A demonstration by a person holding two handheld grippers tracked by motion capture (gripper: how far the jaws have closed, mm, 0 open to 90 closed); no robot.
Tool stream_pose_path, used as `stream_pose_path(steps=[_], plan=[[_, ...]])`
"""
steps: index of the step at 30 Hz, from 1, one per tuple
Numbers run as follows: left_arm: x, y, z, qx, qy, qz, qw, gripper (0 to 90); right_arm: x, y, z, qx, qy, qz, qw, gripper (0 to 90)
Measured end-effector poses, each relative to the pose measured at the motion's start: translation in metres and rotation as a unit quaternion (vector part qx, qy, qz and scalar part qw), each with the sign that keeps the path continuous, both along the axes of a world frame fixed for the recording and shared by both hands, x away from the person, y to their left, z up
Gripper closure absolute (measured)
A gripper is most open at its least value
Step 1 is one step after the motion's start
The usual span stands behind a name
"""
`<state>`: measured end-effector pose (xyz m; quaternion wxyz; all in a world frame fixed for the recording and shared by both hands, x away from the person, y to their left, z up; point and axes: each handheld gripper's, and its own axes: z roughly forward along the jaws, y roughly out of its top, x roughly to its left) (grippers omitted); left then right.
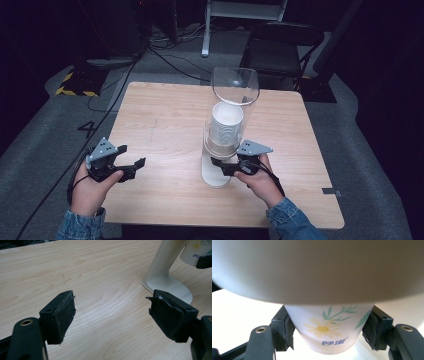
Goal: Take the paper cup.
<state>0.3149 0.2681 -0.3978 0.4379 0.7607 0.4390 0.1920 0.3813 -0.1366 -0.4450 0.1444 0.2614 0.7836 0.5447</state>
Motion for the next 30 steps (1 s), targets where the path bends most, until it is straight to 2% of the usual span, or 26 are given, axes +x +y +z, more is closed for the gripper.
stream_pose_path(steps=[8,10,18,24,30], plan=[[0.0003,-0.0001,0.0002,-0.001,0.000,0.000,1.0000,20.4,-0.0016,-0.0006,-0.0004,0.001,0.005,0.000,1.0000,35.2],[0.0004,-0.0011,0.0003,-0.002,0.001,-0.002,1.0000,20.4,-0.0029,-0.0018,-0.0023,0.012,0.031,0.005,0.9994,35.6],[0.0011,-0.0006,-0.0006,-0.002,0.001,0.001,1.0000,20.3,-0.0031,-0.0033,-0.0024,0.010,0.025,0.005,0.9996,35.6],[0.0017,-0.0014,-0.0009,0.000,0.002,-0.001,1.0000,20.3,-0.0004,-0.0030,-0.0045,0.005,-0.002,0.004,1.0000,35.4],[0.0023,-0.0022,-0.0021,0.001,0.003,-0.002,1.0000,20.4,0.0009,-0.0023,-0.0057,0.006,-0.008,0.004,0.9999,35.5]])
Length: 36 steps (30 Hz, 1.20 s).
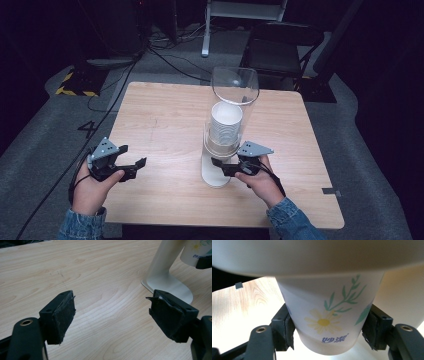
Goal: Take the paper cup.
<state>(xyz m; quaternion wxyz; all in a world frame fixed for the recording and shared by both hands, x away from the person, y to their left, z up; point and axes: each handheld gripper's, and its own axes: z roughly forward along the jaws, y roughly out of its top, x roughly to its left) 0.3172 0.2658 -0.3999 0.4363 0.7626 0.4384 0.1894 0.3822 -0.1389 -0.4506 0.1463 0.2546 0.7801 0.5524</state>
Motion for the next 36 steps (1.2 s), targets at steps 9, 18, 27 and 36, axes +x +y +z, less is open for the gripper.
stream_pose_path(steps=[9,18,27,36], plan=[[-0.001,0.001,0.001,-0.002,-0.001,0.001,1.0000,20.3,0.005,-0.002,-0.016,-0.028,0.026,0.003,0.9993,35.3],[0.003,0.000,0.000,-0.001,0.001,-0.004,1.0000,20.3,0.000,-0.004,-0.017,-0.050,0.031,0.004,0.9983,35.1],[0.013,-0.008,-0.001,0.000,0.006,-0.016,0.9999,20.1,-0.008,-0.013,-0.022,-0.078,0.042,-0.002,0.9960,35.2],[0.025,-0.019,-0.002,-0.003,0.008,-0.032,0.9994,19.9,-0.015,-0.025,-0.024,-0.103,0.043,-0.012,0.9937,35.2]])
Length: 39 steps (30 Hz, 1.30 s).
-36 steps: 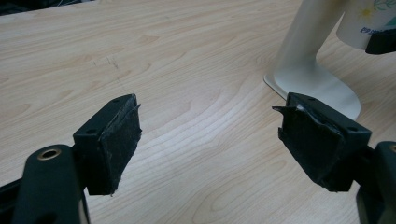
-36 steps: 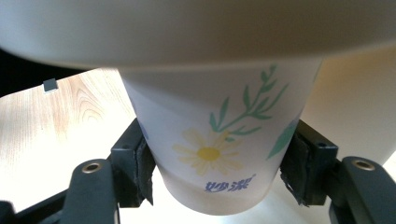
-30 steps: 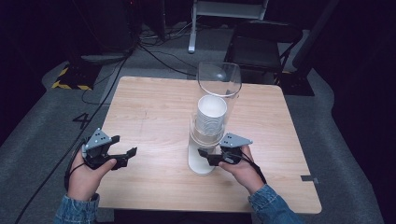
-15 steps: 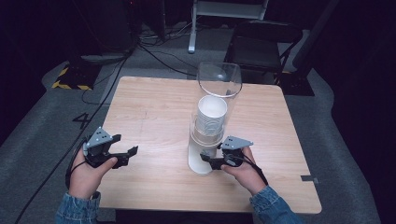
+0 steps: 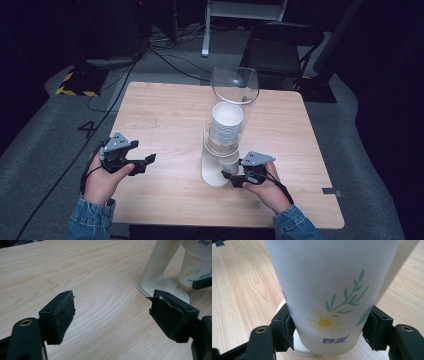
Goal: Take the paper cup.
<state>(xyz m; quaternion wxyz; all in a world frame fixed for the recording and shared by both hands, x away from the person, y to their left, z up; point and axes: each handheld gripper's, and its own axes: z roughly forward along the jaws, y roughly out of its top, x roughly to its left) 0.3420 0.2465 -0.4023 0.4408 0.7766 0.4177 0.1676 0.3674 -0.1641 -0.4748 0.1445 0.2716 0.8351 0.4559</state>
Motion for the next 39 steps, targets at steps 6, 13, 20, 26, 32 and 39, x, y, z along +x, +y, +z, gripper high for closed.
stream_pose_path(steps=[6,13,20,26,32,39], plan=[[0.007,-0.006,-0.001,0.002,0.000,-0.010,1.0000,19.7,-0.004,-0.009,-0.001,-0.006,0.002,-0.012,0.9999,35.2],[0.016,-0.014,-0.002,0.004,0.002,-0.019,0.9998,19.4,-0.007,-0.025,0.001,-0.005,0.001,-0.034,0.9994,35.2],[0.020,-0.019,-0.003,0.008,0.004,-0.028,0.9996,19.2,-0.009,-0.041,0.010,0.011,-0.005,-0.057,0.9983,35.2],[0.018,-0.017,-0.004,0.007,0.004,-0.022,0.9997,19.2,-0.004,-0.052,0.019,0.039,-0.015,-0.086,0.9954,35.1],[0.014,-0.012,-0.005,0.008,0.007,-0.015,0.9998,19.2,0.003,-0.060,0.023,0.064,-0.018,-0.128,0.9895,34.9],[0.006,-0.002,-0.006,0.010,0.009,0.000,0.9999,19.2,0.017,-0.070,0.025,0.068,-0.018,-0.185,0.9802,34.6]])
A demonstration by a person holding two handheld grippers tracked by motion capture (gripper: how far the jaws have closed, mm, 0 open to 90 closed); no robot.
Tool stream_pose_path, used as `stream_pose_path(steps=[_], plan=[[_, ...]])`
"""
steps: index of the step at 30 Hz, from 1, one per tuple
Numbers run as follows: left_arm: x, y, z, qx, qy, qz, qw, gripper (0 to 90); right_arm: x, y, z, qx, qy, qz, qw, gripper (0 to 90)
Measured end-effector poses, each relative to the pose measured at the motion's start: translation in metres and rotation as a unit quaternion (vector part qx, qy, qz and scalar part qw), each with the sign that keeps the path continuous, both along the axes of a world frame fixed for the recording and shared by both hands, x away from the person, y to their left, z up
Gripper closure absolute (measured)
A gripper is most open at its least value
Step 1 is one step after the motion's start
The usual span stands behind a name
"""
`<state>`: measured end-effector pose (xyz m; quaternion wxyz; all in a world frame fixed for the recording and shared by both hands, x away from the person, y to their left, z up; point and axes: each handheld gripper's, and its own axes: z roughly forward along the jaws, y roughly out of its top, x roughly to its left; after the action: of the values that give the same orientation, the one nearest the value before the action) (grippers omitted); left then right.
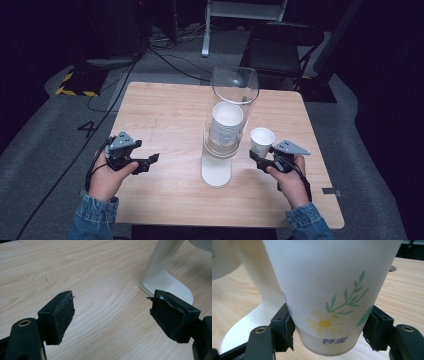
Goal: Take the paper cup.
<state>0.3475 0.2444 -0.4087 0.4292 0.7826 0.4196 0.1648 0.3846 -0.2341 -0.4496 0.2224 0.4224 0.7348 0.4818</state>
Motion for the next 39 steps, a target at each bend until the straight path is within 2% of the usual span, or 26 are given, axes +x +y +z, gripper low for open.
stream_pose_path(steps=[1,5,10,12,16,28,32,39], plan=[[-0.003,0.003,0.000,0.000,0.001,0.005,1.0000,19.2,0.006,-0.005,0.000,-0.001,0.003,-0.020,0.9998,34.6],[-0.008,0.009,-0.001,0.002,0.001,0.014,0.9999,19.2,0.015,-0.013,-0.001,-0.004,0.011,-0.051,0.9986,34.5],[-0.015,0.015,-0.002,0.002,0.003,0.024,0.9997,19.2,0.025,-0.020,-0.004,-0.007,0.022,-0.075,0.9969,34.5],[-0.017,0.017,-0.003,0.004,0.003,0.029,0.9996,19.2,0.033,-0.025,-0.006,-0.009,0.027,-0.093,0.9952,34.4],[-0.023,0.021,-0.005,0.003,0.008,0.037,0.9993,19.2,0.041,-0.028,-0.009,-0.012,0.030,-0.108,0.9936,34.2],[-0.029,0.026,-0.008,0.007,0.012,0.045,0.9989,19.2,0.058,-0.028,-0.024,-0.031,0.039,-0.119,0.9916,34.1],[-0.029,0.026,-0.009,0.012,0.016,0.043,0.9989,19.2,0.061,-0.028,-0.030,-0.041,0.061,-0.115,0.9906,34.1],[-0.029,0.025,-0.010,0.012,0.016,0.040,0.9990,19.2,0.062,-0.029,-0.036,-0.053,0.075,-0.113,0.9894,34.0]])
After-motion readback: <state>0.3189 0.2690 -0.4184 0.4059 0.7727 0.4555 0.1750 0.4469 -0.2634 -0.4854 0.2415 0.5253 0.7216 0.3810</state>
